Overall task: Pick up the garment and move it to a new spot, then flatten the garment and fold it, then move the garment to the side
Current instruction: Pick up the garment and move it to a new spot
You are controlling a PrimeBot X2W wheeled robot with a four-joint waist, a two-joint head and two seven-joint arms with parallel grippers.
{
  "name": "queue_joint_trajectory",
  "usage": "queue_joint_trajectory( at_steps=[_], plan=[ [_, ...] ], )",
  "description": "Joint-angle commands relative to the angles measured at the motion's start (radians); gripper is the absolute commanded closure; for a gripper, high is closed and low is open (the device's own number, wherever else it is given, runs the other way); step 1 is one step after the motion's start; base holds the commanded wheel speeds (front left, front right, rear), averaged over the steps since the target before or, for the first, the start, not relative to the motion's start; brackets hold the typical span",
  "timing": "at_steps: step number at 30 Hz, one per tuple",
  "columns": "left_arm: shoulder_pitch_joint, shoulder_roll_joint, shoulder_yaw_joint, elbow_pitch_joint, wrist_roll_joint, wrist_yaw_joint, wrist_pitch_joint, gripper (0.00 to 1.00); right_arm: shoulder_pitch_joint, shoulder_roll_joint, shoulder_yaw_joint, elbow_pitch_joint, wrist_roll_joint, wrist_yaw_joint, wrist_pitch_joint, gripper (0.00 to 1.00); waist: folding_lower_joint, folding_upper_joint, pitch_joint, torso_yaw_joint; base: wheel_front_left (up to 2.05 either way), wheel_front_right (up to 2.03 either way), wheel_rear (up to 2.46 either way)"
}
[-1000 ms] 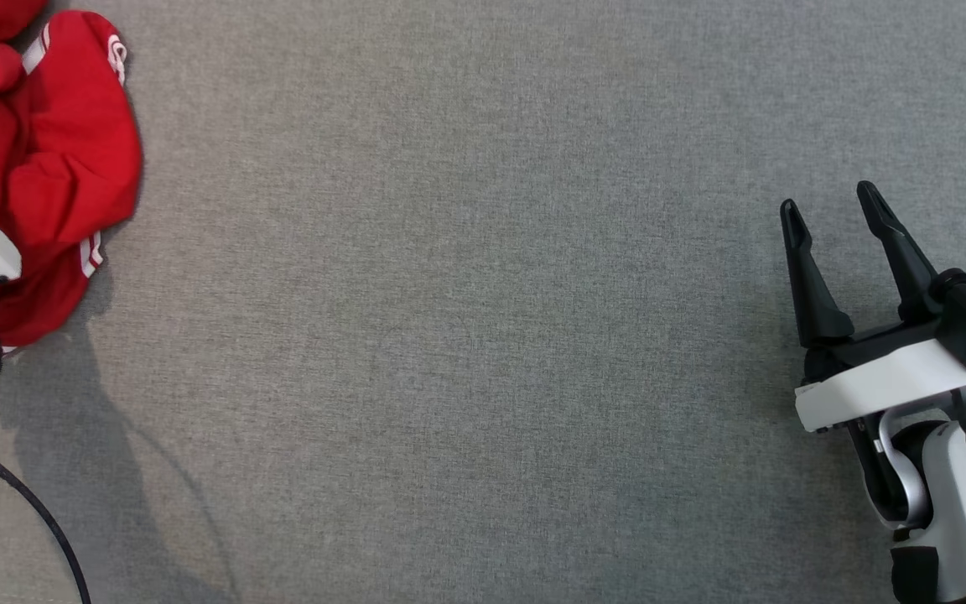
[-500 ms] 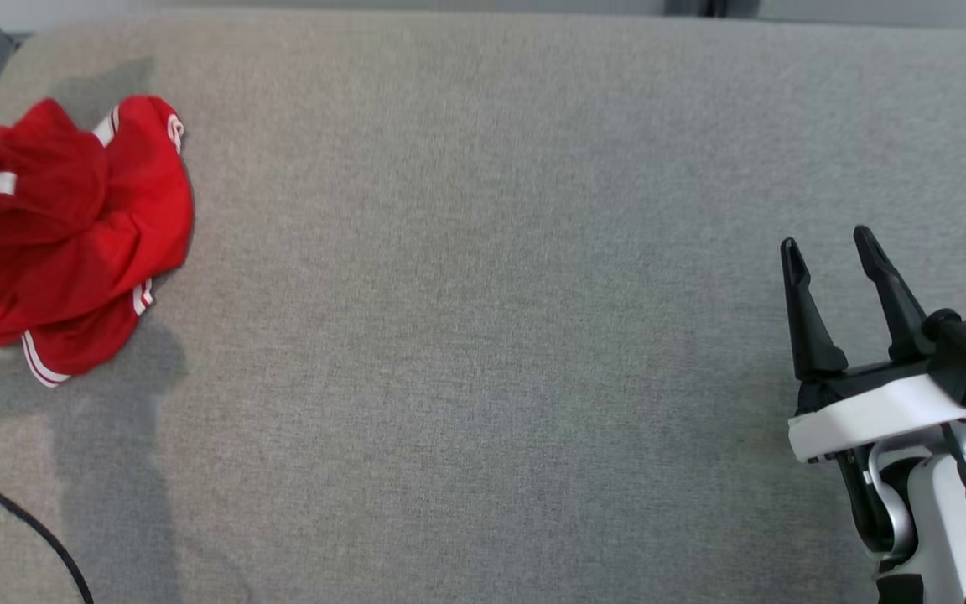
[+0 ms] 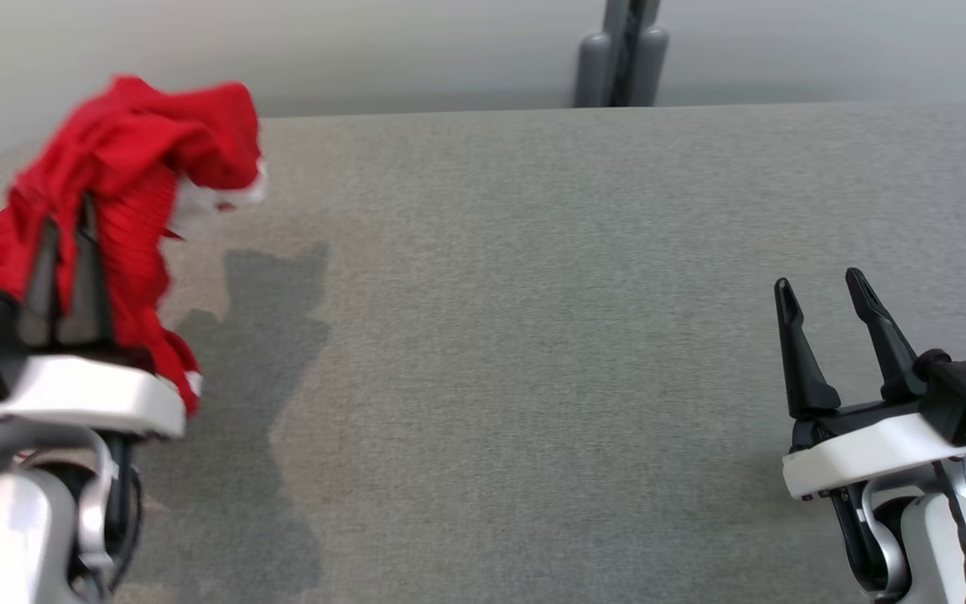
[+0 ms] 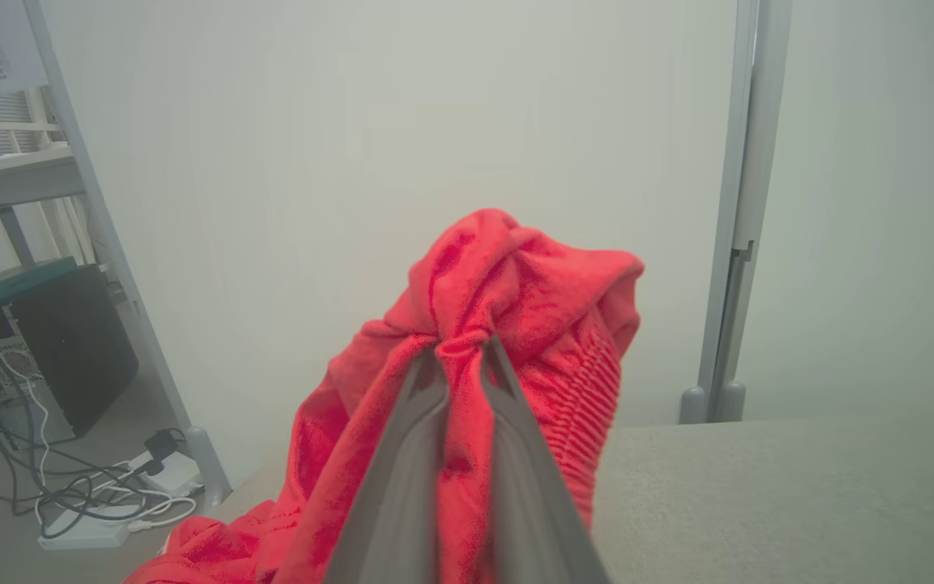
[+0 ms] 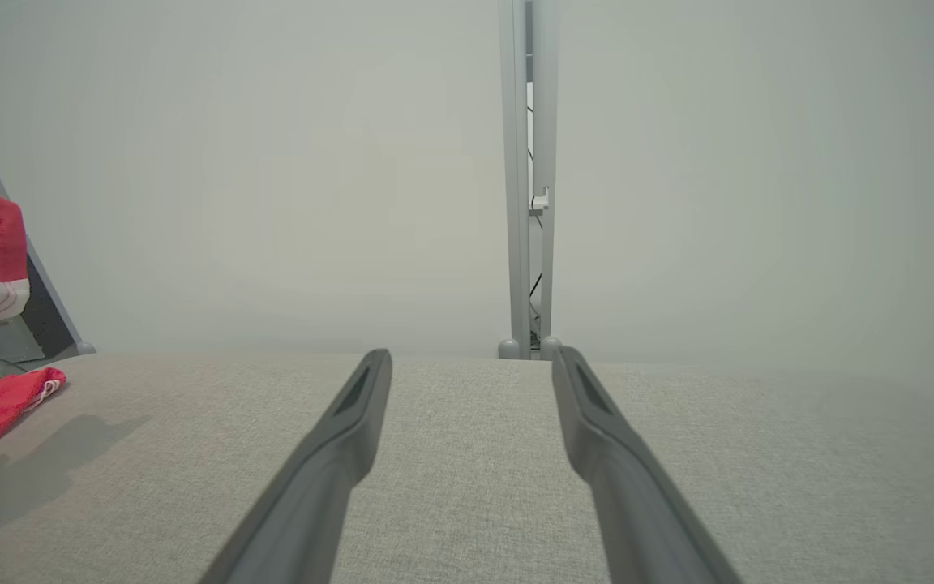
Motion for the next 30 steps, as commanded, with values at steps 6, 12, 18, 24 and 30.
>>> queue_joint_trajectory(
  at_steps=[6,12,18,24,30],
  plan=[
    [0.127,-0.046,-0.068,-0.124,-0.001,0.015,0.036,1.0,0.042,0.002,-0.021,-0.035,-0.015,0.0,0.019,0.0,0.0,-0.0001,-0.037,-0.086,0.0,0.0,0.0],
    [0.107,-0.088,-0.178,-0.133,-0.001,-0.033,0.055,1.0,0.062,0.005,-0.033,-0.057,-0.013,0.0,0.034,0.0,0.0,-0.0001,-0.036,-0.174,0.0,0.0,0.0],
    [0.028,-0.152,-0.305,-0.059,0.005,-0.099,0.072,1.0,0.059,0.006,-0.039,-0.065,0.006,0.0,0.028,0.0,0.0,-0.0001,0.0,-0.268,0.0,0.0,0.0],
    [-0.054,-0.215,-0.386,0.125,0.002,-0.161,0.056,1.0,0.034,0.006,-0.024,-0.048,0.035,0.0,0.006,0.0,0.0,-0.0001,0.061,-0.342,0.0,0.0,0.0],
    [-0.109,-0.249,-0.42,0.28,-0.002,-0.198,0.011,1.0,0.014,0.006,-0.016,-0.025,0.055,0.0,-0.015,0.0,0.0,-0.0001,0.102,-0.376,0.0,0.0,0.0]
  ],
)
